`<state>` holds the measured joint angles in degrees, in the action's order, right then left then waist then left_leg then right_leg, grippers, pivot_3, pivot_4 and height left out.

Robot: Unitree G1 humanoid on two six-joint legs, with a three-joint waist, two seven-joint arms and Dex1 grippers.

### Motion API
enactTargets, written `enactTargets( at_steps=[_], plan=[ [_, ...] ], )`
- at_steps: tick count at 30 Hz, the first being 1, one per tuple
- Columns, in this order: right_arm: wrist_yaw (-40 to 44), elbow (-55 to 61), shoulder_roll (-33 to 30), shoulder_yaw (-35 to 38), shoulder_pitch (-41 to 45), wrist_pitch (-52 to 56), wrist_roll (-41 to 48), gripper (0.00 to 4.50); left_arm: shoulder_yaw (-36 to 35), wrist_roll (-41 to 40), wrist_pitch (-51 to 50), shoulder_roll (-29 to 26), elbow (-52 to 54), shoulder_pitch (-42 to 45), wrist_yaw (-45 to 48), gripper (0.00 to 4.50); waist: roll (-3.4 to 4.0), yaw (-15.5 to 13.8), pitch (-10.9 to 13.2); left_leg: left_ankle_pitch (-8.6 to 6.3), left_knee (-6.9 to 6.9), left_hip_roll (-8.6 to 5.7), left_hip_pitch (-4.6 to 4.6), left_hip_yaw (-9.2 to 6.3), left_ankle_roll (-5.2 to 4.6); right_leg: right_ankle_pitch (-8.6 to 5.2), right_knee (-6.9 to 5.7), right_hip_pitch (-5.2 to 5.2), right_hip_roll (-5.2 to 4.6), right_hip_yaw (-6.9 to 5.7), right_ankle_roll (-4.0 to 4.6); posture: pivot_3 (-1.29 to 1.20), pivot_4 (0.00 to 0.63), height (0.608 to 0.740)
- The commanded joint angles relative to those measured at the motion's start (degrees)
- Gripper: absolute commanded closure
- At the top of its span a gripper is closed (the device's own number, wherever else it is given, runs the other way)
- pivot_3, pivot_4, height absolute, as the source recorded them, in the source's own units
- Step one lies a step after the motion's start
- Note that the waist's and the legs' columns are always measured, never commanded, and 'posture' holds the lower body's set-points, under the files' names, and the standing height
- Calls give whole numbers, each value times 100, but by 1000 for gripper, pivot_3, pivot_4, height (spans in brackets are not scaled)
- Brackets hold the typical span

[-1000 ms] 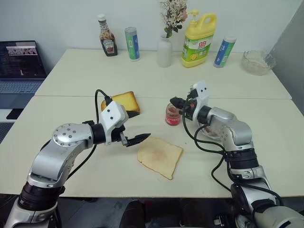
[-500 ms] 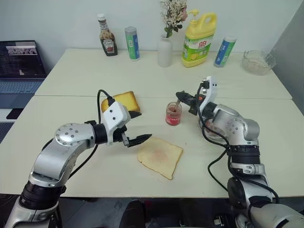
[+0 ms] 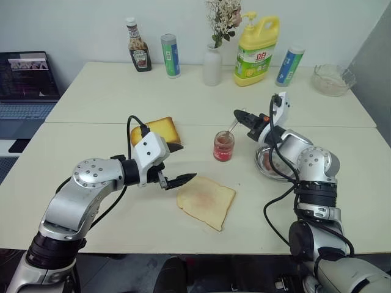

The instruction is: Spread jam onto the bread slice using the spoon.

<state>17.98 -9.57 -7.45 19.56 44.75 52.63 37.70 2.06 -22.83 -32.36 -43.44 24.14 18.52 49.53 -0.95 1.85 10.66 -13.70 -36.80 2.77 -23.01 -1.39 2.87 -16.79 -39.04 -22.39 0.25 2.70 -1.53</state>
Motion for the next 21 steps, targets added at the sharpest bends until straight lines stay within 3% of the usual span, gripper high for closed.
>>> enactTargets(
  at_steps=[1,21],
  plan=[
    [-110,121,-28,185,205,50,293,4483,-23,18,72,-7,122,110,9,0,0,0,0,0,1,0,0,0,0,0,0,0,0,0,0,0,150,740],
    [-1160,70,27,1060,357,550,1559,4483,-162,-121,87,35,-7,95,59,0,0,1,0,0,3,0,-1,2,0,0,2,-2,0,1,0,0,150,740]
  ],
)
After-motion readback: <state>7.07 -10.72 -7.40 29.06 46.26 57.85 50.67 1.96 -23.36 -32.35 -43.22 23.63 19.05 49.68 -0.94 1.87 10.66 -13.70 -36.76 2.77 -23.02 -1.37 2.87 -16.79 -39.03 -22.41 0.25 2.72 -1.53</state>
